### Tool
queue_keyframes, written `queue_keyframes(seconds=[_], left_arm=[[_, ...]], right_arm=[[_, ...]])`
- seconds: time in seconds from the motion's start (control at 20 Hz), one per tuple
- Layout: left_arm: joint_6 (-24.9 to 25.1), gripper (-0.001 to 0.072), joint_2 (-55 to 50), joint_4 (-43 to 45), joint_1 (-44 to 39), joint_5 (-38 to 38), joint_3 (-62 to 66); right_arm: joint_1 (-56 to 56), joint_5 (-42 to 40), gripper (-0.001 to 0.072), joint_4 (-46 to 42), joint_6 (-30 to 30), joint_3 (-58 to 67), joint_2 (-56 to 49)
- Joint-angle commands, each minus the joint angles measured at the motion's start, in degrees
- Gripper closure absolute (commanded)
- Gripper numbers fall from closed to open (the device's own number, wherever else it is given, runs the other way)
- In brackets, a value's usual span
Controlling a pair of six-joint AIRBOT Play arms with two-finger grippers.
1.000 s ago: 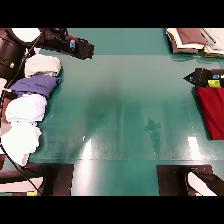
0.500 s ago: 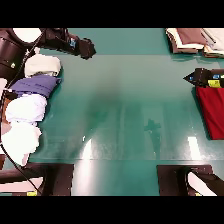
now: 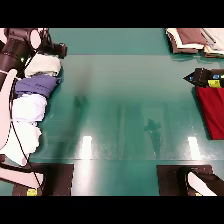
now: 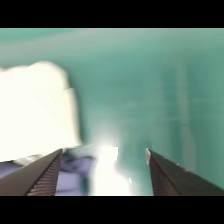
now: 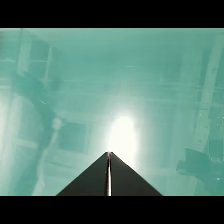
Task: Fold the shirts.
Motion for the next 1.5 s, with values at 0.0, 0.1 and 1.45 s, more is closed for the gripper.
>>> queue_keyframes(seconds=[0.0, 0.1, 1.45], left_arm=[[-1.0, 0.0076, -7.2, 2.1, 6.8, 4.4, 0.0], [-1.0, 0.0077, -10.4, 2.1, 9.6, 7.3, 0.0], [8.2, 0.0682, 23.0, -2.9, -18.6, -12.5, 15.8]], right_arm=[[0.1, 0.0, 0.0691, 0.0, 0.0, 0.1, 0.0], [0.1, 0.1, 0.0692, 0.0, 0.0, 0.1, 0.0], [0.1, -3.5, 0.0691, 0.3, 0.0, 28.3, 0.0]])
